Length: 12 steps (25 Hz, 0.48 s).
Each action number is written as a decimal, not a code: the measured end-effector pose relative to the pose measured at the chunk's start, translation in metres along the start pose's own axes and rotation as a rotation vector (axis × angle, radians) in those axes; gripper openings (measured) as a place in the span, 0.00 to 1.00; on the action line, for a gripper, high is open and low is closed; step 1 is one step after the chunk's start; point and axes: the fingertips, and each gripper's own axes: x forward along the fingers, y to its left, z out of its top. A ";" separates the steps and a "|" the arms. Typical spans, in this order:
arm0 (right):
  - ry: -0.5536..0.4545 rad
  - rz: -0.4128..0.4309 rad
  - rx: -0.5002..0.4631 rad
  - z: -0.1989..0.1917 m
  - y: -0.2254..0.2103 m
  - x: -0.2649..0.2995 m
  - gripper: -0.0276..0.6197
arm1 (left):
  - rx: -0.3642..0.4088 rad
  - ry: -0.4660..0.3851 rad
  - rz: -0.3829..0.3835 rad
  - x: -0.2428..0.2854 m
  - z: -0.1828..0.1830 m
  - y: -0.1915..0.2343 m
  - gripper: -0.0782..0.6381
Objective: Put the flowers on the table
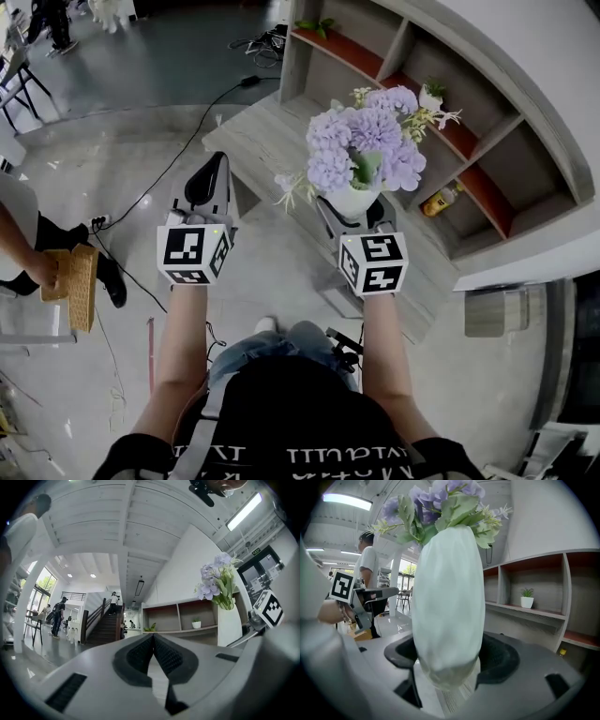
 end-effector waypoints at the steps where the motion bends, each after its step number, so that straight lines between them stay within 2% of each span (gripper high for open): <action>1: 0.001 -0.002 0.001 -0.001 0.000 0.000 0.62 | 0.001 -0.002 -0.004 0.000 0.000 0.000 0.12; 12: -0.005 0.012 0.002 -0.001 0.000 0.002 0.62 | 0.013 0.007 0.011 -0.004 0.000 0.003 0.12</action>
